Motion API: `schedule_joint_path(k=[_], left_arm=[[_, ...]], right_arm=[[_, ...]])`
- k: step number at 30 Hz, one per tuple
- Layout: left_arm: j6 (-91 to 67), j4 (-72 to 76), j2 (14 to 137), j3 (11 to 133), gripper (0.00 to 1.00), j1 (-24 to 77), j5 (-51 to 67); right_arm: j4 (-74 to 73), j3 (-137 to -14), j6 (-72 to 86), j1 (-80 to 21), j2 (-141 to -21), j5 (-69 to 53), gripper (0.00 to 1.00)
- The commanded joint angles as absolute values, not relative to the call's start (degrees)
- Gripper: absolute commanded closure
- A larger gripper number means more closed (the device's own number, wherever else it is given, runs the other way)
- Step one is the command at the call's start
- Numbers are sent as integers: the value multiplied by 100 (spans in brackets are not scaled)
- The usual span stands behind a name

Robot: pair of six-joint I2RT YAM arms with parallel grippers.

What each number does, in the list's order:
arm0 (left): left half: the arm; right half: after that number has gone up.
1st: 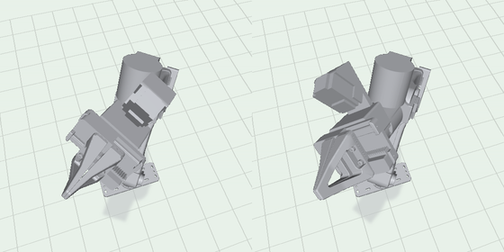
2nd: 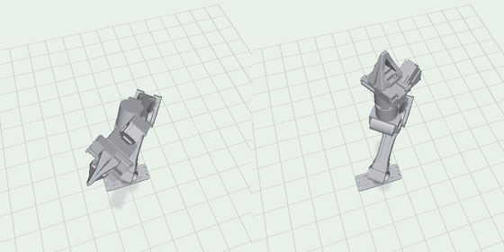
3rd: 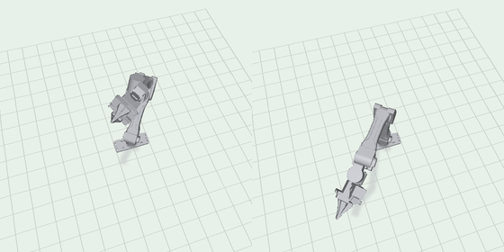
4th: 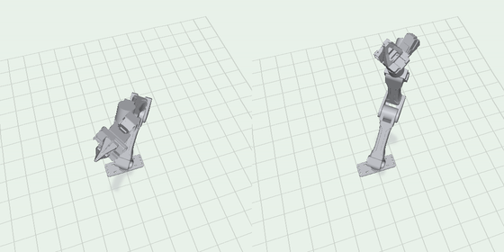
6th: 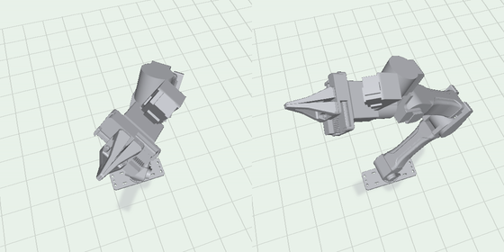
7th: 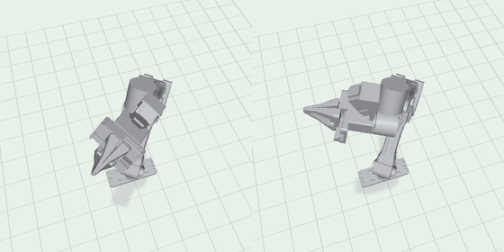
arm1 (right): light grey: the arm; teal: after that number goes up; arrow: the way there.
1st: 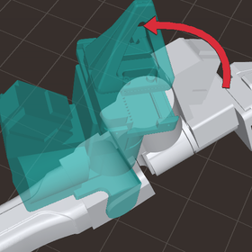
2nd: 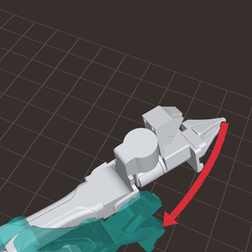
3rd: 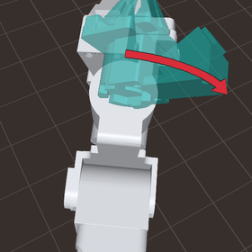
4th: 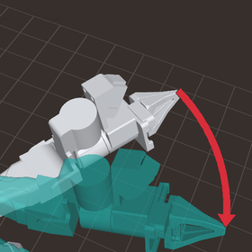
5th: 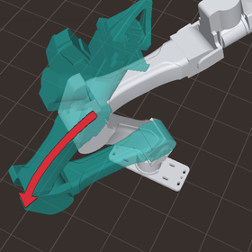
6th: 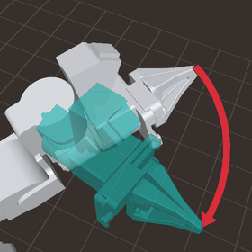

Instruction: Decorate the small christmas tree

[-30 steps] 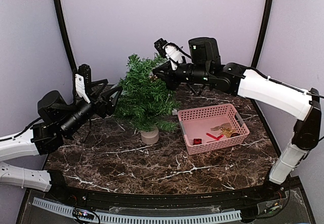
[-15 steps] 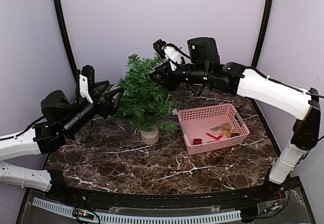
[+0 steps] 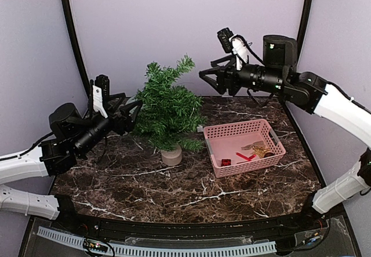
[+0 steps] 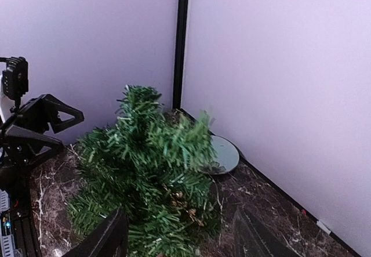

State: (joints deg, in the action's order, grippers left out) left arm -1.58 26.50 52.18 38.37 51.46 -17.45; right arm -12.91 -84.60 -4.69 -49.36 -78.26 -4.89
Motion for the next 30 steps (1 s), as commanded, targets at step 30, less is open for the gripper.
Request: schedule_joint_path(k=[30], left_arm=[[-632,2523,5305,3862,26,4679,-1419]], right_arm=[[-4513,-7074,309,-2901,-9665,1515,58]])
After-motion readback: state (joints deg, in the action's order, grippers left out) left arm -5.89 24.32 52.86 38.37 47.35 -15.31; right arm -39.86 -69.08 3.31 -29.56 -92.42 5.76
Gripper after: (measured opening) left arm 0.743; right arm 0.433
